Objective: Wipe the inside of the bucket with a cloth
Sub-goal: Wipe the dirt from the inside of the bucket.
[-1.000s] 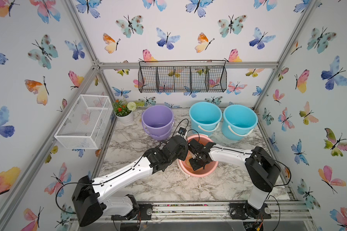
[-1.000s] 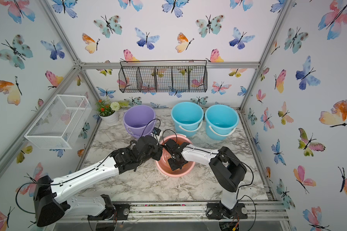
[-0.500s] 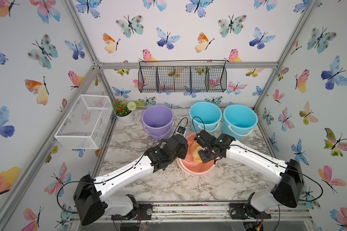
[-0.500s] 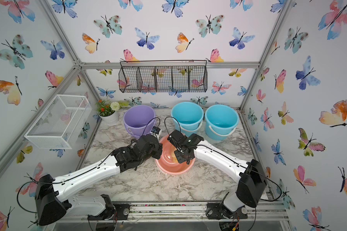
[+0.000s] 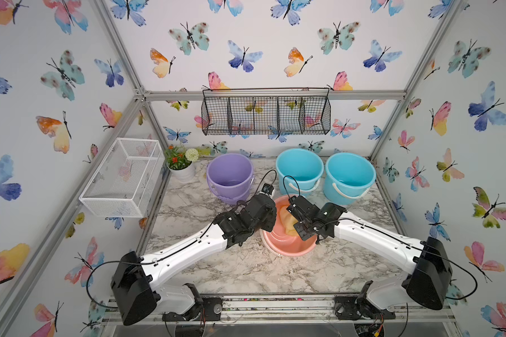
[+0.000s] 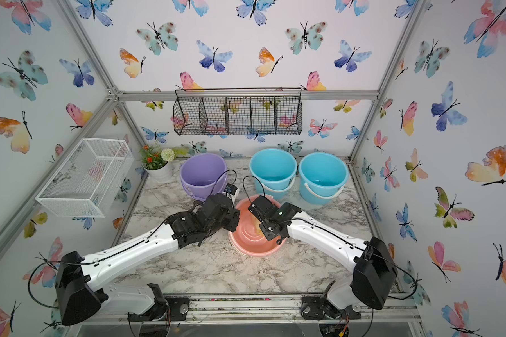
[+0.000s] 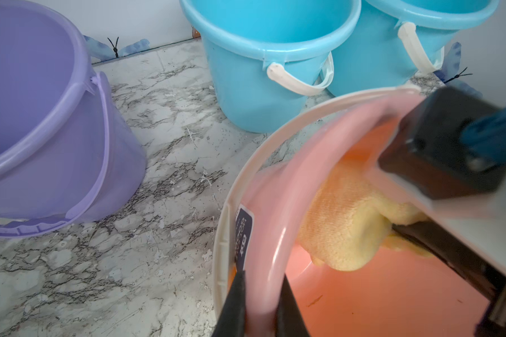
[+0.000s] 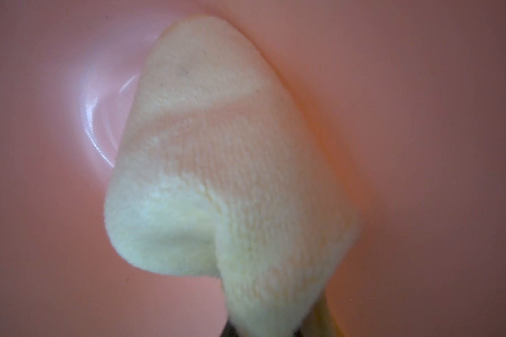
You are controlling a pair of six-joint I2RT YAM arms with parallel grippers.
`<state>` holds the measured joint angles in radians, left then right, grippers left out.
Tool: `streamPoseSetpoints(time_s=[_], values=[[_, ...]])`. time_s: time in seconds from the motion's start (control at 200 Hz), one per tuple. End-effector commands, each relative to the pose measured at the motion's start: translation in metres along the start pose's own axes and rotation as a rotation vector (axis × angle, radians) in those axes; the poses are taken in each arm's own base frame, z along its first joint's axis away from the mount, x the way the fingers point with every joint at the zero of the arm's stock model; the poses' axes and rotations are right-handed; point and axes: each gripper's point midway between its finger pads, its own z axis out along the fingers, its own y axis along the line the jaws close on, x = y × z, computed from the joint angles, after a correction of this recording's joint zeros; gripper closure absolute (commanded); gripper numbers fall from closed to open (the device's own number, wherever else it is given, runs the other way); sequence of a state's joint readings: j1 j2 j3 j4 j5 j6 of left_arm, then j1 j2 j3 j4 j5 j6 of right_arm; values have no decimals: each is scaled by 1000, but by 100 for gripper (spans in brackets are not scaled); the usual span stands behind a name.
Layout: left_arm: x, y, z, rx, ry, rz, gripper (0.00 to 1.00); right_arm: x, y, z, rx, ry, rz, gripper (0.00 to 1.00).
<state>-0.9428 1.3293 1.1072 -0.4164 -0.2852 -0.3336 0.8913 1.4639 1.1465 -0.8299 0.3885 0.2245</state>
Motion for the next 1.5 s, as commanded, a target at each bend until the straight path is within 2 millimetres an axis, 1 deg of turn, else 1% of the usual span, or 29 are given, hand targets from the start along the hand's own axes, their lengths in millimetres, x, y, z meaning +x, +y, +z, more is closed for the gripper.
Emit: streamPoseSetpoints(time_s=[0.0,0.065,0.115,0.2,0.25,0.355,0.445,0.551,0.606,0.686,0.761,0.826,0.916,0.991,1.061,1.211,1.341,1.436,1.496], values=[[4,-7,2,39,40,-1,100,-22,5,9,-1,-140,-86,98],[5,-8,4,44,55,0,100,-29,18,15,-59,-210,-105,98],[6,-9,5,44,66,-1,100,-30,27,20,-96,-249,-100,98],[6,-9,6,44,70,-3,100,-28,43,31,-166,-287,-91,98],[5,-9,4,45,66,-4,100,-24,51,40,-194,-288,-91,98],[1,-12,1,60,54,-4,100,-13,64,61,-225,-222,-89,98],[-1,-13,0,68,49,-3,100,-2,77,83,-252,-132,-83,98],[-1,-16,1,74,61,0,100,6,93,100,-298,-41,-78,98],[1,-16,3,76,68,2,100,5,99,103,-325,-26,-67,98],[1,-16,2,80,67,-4,100,-3,108,98,-377,-47,-33,98],[0,-18,0,90,60,-9,100,-11,112,95,-402,-67,-14,98],[0,-16,0,83,57,-14,100,-12,112,94,-398,-49,-5,98],[1,-14,0,69,66,-11,100,-16,107,85,-385,-33,19,98],[5,-11,2,53,84,-8,100,-21,100,66,-392,-57,47,98],[9,-8,4,34,102,-6,100,-25,91,44,-400,-95,72,98],[14,-7,8,38,133,-27,100,-27,62,5,-343,-151,105,98],[18,-10,13,62,166,-43,100,-35,31,-28,-254,-229,122,98],[20,-14,16,81,184,-48,100,-44,13,-46,-191,-279,107,98],[22,-14,17,87,199,-47,100,-49,5,-52,-153,-286,88,98]])
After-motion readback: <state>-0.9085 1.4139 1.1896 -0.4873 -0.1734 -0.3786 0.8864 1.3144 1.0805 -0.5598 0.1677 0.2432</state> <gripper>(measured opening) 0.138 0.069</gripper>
